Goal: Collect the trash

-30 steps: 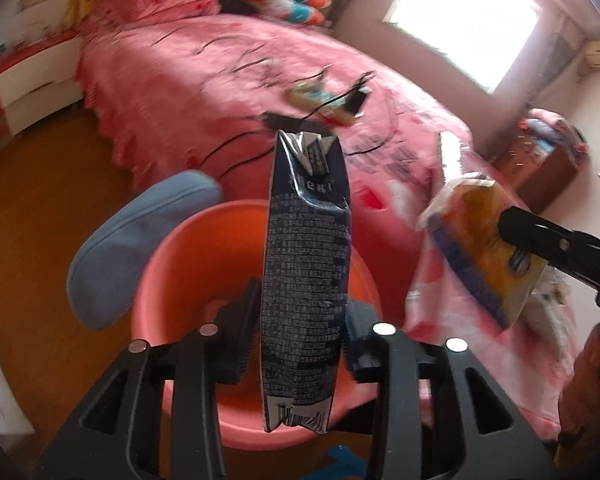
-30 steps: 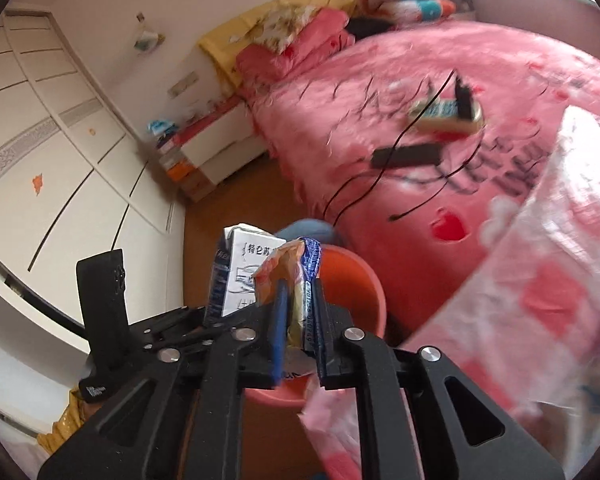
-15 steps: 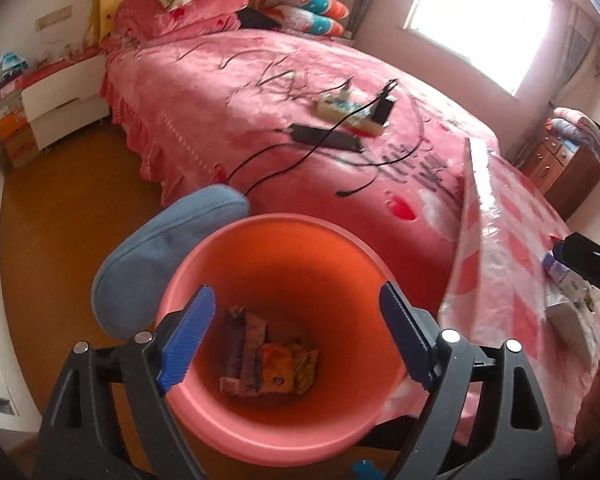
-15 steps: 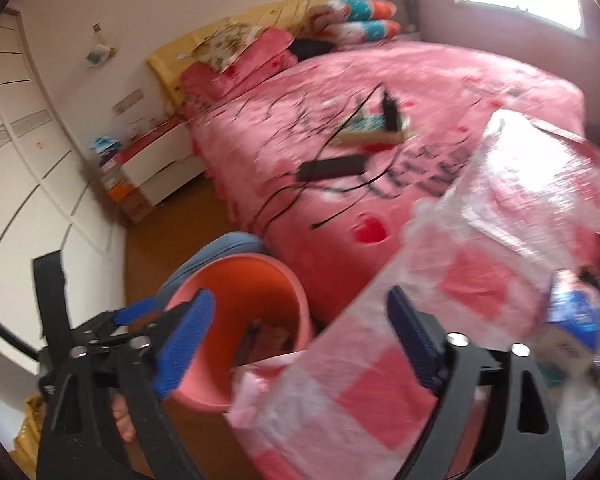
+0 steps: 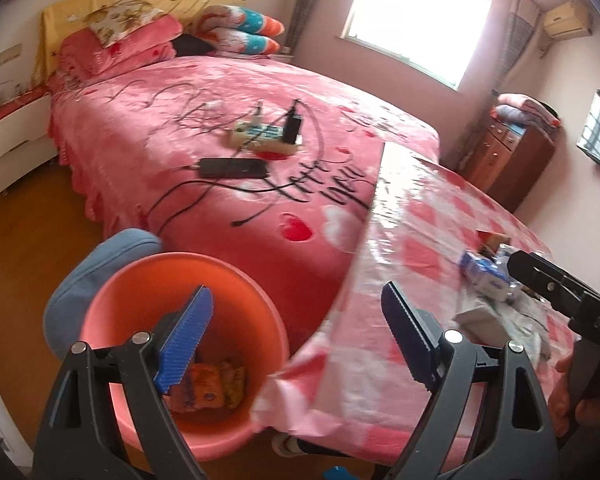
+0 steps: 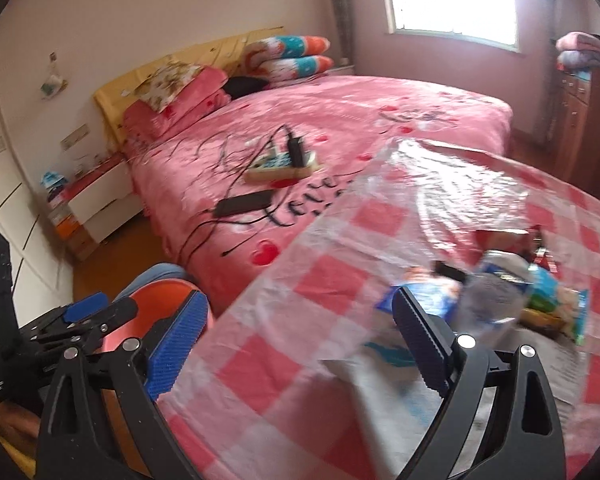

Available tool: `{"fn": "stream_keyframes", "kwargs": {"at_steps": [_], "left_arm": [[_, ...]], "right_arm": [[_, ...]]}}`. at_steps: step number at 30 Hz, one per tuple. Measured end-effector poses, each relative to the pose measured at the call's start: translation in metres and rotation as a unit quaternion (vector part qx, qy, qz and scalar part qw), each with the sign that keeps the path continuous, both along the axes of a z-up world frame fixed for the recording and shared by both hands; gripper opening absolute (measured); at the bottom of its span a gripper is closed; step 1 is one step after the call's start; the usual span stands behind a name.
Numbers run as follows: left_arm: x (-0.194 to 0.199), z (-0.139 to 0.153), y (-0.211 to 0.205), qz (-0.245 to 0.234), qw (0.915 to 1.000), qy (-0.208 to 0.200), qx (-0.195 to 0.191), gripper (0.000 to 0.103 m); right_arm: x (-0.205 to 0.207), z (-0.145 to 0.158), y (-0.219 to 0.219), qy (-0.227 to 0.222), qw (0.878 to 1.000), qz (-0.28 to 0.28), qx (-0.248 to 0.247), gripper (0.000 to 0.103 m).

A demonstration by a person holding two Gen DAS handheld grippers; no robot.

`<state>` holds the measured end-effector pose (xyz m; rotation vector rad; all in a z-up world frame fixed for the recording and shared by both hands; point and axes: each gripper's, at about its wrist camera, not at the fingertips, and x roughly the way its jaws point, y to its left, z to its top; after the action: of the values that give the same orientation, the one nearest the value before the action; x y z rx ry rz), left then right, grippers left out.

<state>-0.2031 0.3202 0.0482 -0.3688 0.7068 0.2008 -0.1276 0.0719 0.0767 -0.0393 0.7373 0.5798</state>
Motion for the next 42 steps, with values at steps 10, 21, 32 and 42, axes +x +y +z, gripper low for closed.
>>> {"fn": "stream_keyframes", "kwargs": {"at_steps": [10,21,32,42], "left_arm": [[0.016,0.007,-0.054,-0.053,0.9986,0.004,-0.003,0.087],[0.028,0.012,-0.113,-0.107,0.9941,0.017,0.009,0.087],[0.041,0.016,-0.159,-0.143,0.9891,0.026,0.024,0.087],[0.053,0.016,-0.195,-0.168,0.9843,0.040,0.039,0.087]], "right_arm": [[-0.001,0.008,-0.056,-0.035,0.998,-0.056,-0.004,0.092],[0.006,0.006,-0.117,-0.053,0.991,-0.119,0.004,0.093],[0.022,-0.003,-0.163,-0.049,0.986,-0.156,0.008,0.093],[0.033,-0.012,-0.196,-0.036,0.982,-0.183,0.014,0.093]]}}
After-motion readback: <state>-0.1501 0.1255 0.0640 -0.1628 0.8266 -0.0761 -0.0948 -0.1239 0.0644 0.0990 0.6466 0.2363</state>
